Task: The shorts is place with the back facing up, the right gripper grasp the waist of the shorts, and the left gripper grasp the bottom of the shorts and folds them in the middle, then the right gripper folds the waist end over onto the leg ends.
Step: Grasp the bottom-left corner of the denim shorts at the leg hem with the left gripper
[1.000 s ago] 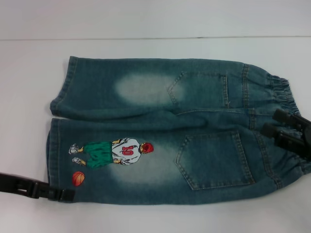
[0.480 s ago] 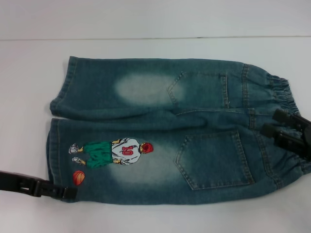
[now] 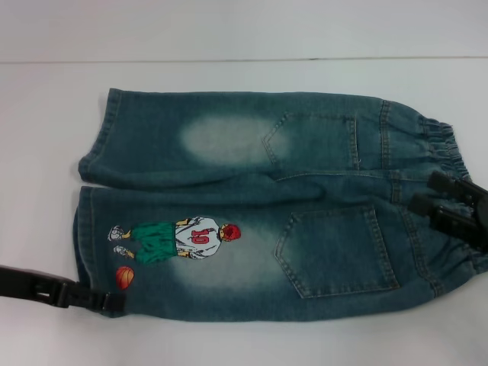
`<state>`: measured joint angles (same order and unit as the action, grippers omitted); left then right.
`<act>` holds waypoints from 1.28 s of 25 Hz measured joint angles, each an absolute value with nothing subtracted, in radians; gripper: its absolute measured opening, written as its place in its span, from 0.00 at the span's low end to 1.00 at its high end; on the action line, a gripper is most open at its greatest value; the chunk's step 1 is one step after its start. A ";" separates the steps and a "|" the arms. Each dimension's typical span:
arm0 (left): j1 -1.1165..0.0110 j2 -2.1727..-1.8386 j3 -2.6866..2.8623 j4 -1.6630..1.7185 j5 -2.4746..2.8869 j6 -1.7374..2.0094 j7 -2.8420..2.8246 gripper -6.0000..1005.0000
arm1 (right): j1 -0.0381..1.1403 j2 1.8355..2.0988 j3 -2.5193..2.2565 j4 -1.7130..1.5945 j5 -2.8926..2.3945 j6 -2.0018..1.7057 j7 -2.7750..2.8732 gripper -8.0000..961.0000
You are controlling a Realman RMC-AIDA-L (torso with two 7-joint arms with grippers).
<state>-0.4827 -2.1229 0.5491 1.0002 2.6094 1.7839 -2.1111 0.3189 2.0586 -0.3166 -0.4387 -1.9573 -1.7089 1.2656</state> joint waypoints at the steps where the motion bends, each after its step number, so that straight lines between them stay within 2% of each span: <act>1: -0.483 -2.123 0.550 0.997 2.609 1.783 -2.111 0.92 | 0.319 2.059 -0.317 -0.439 -1.957 -1.709 1.266 0.93; 6: -0.486 -2.122 0.551 0.991 2.609 1.776 -2.114 0.91 | 0.319 2.059 -0.317 -0.439 -1.955 -1.710 1.266 0.93; 11: -0.491 -2.122 0.552 0.995 2.613 1.775 -2.115 0.77 | 0.320 2.059 -0.317 -0.439 -1.954 -1.713 1.266 0.93; 22: -0.495 -2.122 0.552 1.001 2.616 1.778 -2.116 0.57 | 0.321 2.059 -0.312 -0.439 -1.954 -1.715 1.266 0.93; 28: -0.497 -2.123 0.561 0.998 2.617 1.771 -2.118 0.34 | 0.321 2.059 -0.310 -0.439 -1.953 -1.717 1.266 0.93; 32: -0.497 -2.122 0.581 0.995 2.619 1.770 -2.122 0.31 | 0.320 2.059 -0.310 -0.439 -1.953 -1.717 1.266 0.93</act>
<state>-0.4966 -2.1216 0.5806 0.9946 2.6191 1.7702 -2.1218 0.3198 2.0586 -0.3098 -0.4387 -1.9527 -1.7167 1.2655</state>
